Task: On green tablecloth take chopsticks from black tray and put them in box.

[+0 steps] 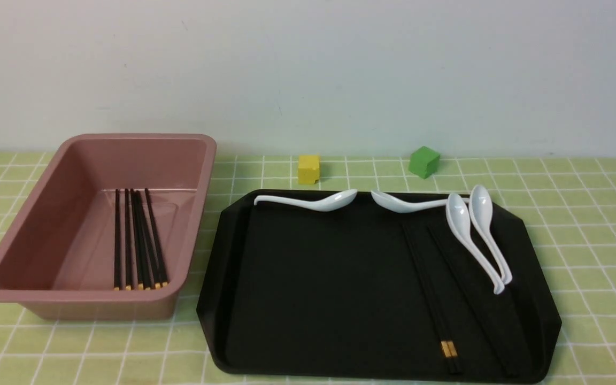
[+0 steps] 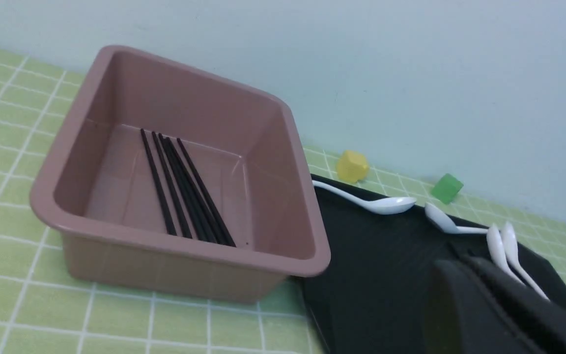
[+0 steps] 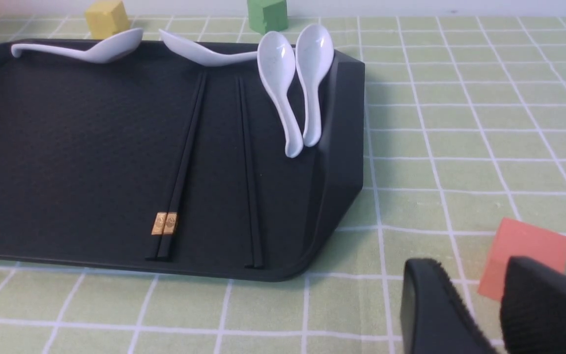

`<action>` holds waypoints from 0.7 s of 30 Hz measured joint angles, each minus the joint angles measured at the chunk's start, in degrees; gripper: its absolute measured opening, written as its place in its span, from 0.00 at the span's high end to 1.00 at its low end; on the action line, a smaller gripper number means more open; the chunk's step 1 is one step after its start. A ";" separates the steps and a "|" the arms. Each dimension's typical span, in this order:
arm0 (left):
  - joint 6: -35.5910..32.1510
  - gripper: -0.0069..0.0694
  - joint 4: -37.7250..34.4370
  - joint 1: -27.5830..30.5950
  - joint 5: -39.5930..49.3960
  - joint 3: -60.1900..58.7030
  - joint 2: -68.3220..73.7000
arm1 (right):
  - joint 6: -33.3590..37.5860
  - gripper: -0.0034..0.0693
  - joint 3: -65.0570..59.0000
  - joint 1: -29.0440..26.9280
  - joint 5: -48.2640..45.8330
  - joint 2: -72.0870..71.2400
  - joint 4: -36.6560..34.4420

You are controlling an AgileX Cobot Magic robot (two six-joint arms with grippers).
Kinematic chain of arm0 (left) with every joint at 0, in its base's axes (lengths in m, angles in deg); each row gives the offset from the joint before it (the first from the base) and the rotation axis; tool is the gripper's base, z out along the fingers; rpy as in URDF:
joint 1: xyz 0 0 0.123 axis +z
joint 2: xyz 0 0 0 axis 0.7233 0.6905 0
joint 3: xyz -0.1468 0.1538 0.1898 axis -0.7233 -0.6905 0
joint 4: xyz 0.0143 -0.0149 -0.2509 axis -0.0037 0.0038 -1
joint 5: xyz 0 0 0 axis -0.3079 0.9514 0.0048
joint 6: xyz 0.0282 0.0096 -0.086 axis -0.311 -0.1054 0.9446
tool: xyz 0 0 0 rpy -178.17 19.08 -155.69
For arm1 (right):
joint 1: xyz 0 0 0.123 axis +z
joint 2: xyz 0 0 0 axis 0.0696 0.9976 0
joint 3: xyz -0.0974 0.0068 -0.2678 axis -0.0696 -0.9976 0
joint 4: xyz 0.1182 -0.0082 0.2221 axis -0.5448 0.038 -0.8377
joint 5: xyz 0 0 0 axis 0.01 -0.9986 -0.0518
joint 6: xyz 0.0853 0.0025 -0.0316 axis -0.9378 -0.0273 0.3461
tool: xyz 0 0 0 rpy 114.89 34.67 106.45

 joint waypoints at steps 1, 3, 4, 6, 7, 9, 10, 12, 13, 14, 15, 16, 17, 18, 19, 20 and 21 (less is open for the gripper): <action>0.21 0.93 -0.23 0.00 -1.09 -0.80 -0.13 | 0.00 0.62 0.00 0.00 0.00 0.00 0.00; 0.45 0.93 -0.44 0.00 -2.76 -1.62 -0.20 | 0.00 0.62 0.00 0.00 0.00 0.00 0.00; 0.45 0.93 -0.44 0.00 -3.06 -1.80 -0.20 | 0.00 0.62 0.00 0.00 0.00 0.00 0.00; 0.45 0.93 -0.44 0.00 -3.63 -1.81 -0.20 | 0.00 0.62 0.00 0.00 0.00 0.00 0.00; 0.45 0.93 -0.44 0.00 -3.77 -1.81 -0.20 | 0.00 0.62 0.00 0.00 0.00 0.00 0.00; 0.45 0.93 -0.44 0.00 -3.95 -1.81 -0.20 | 0.00 0.62 0.00 0.00 0.00 0.00 0.00; 0.45 0.93 -0.49 0.00 -3.95 -1.81 -0.20 | 0.00 0.62 0.00 0.00 0.00 0.00 0.00; 0.45 0.93 -0.49 0.00 -3.88 -1.81 -0.20 | 0.00 0.62 0.00 0.00 0.00 0.00 0.00; 0.45 0.93 -0.49 0.00 -3.70 -1.81 -0.20 | 0.00 0.62 0.00 0.00 0.00 0.00 0.00; 0.45 0.93 -0.49 0.00 -3.57 -1.81 -0.20 | 0.00 0.62 0.00 0.00 0.00 0.00 0.00; 0.45 0.93 -0.49 0.00 -3.52 -1.81 -0.20 | 0.00 0.62 0.00 0.00 0.00 0.00 0.00; 0.45 0.93 -0.49 0.00 -3.52 -1.81 -0.20 | 0.00 0.62 0.00 0.00 0.00 0.00 0.00; 0.45 0.93 -0.49 0.00 -3.52 -1.81 -0.20 | 0.00 0.62 0.00 0.00 0.00 0.00 0.00; 0.45 0.93 -0.49 0.00 -3.51 -1.81 -0.20 | 0.00 0.62 0.00 0.00 0.00 0.00 0.00; 0.45 0.93 -0.49 0.00 -3.51 -1.81 -0.20 | 0.00 0.62 0.00 0.00 0.00 0.00 0.00; 0.45 0.93 -0.49 0.00 -3.51 -1.81 -0.20 | 0.00 0.62 0.00 0.00 0.00 0.00 0.00; 0.45 0.93 -0.49 0.00 -3.51 -1.81 -0.20 | 0.00 0.62 0.00 0.00 0.00 0.00 0.00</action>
